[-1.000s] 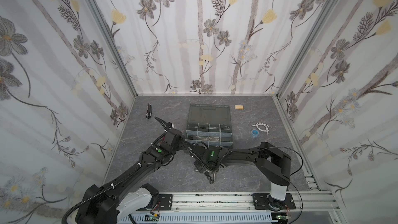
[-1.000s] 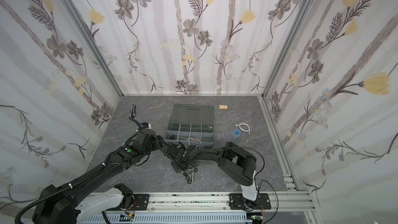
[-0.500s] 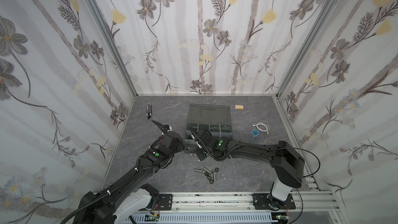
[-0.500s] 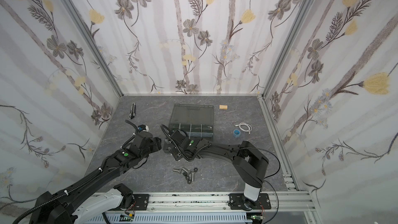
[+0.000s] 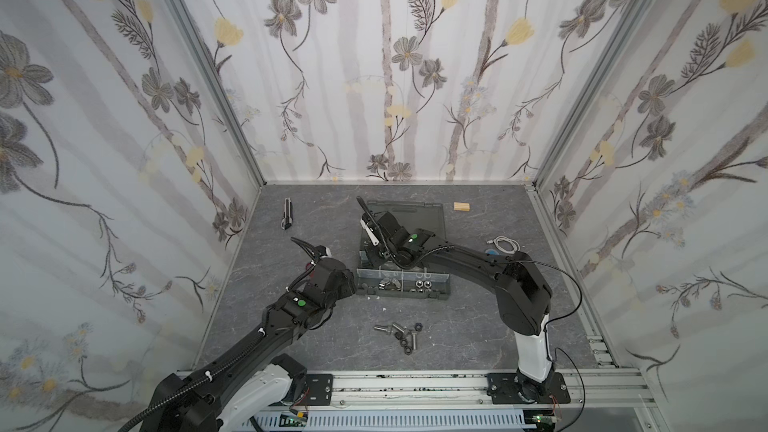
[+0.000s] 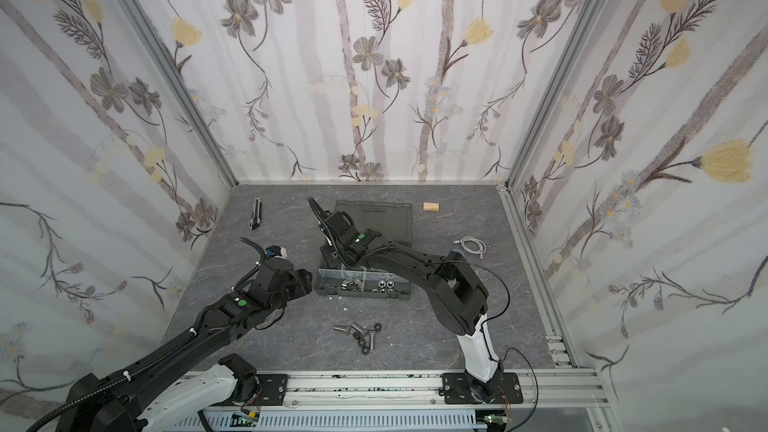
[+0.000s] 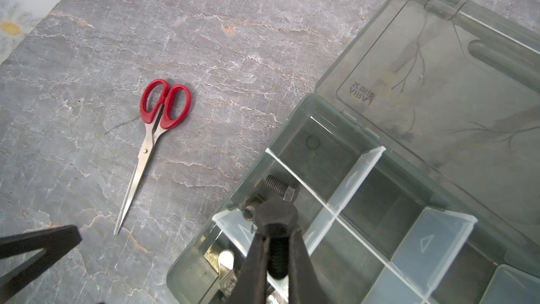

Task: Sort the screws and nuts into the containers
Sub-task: 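Lower the black bolt into the black-bolt compartment, open right gripper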

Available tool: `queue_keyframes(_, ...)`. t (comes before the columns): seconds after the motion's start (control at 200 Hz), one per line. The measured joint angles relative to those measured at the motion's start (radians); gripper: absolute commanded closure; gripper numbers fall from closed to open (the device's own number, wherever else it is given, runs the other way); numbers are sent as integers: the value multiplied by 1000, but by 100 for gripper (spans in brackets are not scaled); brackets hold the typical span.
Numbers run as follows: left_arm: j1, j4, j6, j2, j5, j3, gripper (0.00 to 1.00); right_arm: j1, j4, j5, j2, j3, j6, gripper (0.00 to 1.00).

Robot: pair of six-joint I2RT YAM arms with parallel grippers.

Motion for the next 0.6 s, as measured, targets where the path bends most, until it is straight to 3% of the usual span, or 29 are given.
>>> queue_keyframes(0.605, 0, 7, -9, -13, 15, -14, 34, -1, -6, -18, 64, 38, 10, 72)
